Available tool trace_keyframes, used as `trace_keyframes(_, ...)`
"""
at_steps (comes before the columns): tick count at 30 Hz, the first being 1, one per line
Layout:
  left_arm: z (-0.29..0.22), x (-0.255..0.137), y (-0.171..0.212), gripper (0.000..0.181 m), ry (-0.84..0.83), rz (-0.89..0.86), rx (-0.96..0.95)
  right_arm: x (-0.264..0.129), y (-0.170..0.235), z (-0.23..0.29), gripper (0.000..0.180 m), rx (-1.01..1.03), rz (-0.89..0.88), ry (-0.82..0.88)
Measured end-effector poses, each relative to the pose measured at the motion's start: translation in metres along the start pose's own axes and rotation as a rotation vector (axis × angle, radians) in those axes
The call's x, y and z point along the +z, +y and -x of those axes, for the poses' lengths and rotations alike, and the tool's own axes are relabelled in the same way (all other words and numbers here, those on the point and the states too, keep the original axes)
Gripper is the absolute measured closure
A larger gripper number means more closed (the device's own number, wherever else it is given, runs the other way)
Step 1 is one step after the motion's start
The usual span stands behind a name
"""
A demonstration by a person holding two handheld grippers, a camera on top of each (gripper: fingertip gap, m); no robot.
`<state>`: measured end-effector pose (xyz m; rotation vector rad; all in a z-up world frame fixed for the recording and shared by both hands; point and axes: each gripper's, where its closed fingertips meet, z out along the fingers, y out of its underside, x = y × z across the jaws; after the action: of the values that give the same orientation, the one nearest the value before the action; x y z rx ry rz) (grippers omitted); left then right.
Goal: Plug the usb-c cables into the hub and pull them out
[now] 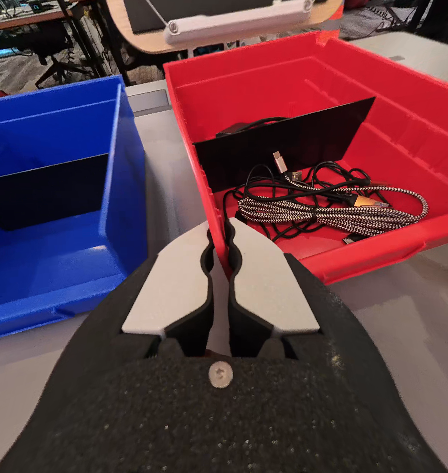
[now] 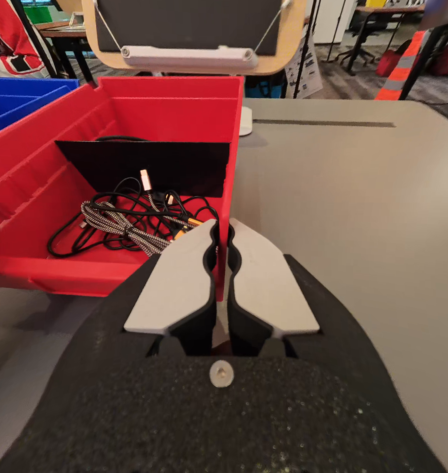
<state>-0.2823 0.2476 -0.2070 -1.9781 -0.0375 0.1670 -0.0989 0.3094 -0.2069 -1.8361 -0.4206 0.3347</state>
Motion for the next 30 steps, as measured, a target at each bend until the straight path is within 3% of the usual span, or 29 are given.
trace_keyframes(4,0.001,0.005,0.009,0.17,0.052,0.011,0.004,0.007,0.011,0.003,0.176,-0.007,0.055,-0.019)
trace_keyframes(6,-0.01,-0.005,0.005,0.151,0.153,0.035,-0.014,-0.002,0.011,0.003,0.175,-0.003,0.061,-0.081)
trace_keyframes(7,-0.016,-0.021,-0.003,0.137,0.231,0.014,-0.09,-0.013,0.007,0.001,0.174,-0.012,0.043,-0.113)
trace_keyframes(9,-0.013,-0.062,-0.014,0.137,0.363,-0.056,-0.212,-0.042,-0.001,-0.01,0.166,-0.051,-0.012,-0.139)
trace_keyframes(10,0.008,-0.078,-0.01,0.141,0.339,-0.077,-0.236,-0.058,-0.006,-0.015,0.171,-0.076,-0.05,-0.149)
trace_keyframes(13,0.132,-0.095,0.039,0.137,-0.031,0.008,-0.202,-0.093,-0.006,-0.015,0.176,-0.26,-0.101,-0.179)
trace_keyframes(17,0.248,-0.08,0.07,0.126,-0.126,0.097,-0.25,-0.105,0.026,0.027,0.158,-0.269,0.031,-0.386)
trace_keyframes(21,0.285,-0.047,0.047,0.14,-0.088,0.047,-0.224,-0.11,0.046,0.094,0.159,-0.184,0.141,-0.602)
trace_keyframes(23,0.279,-0.03,0.045,0.144,-0.032,0.084,-0.217,-0.113,0.046,0.123,0.158,-0.214,0.143,-0.672)
trace_keyframes(25,0.274,-0.019,0.053,0.175,-0.008,0.135,-0.179,-0.108,0.043,0.146,0.158,-0.253,0.145,-0.706)
trace_keyframes(30,0.26,-0.043,0.063,0.177,-0.077,0.121,-0.208,-0.081,0.032,0.198,0.152,-0.276,0.171,-0.704)
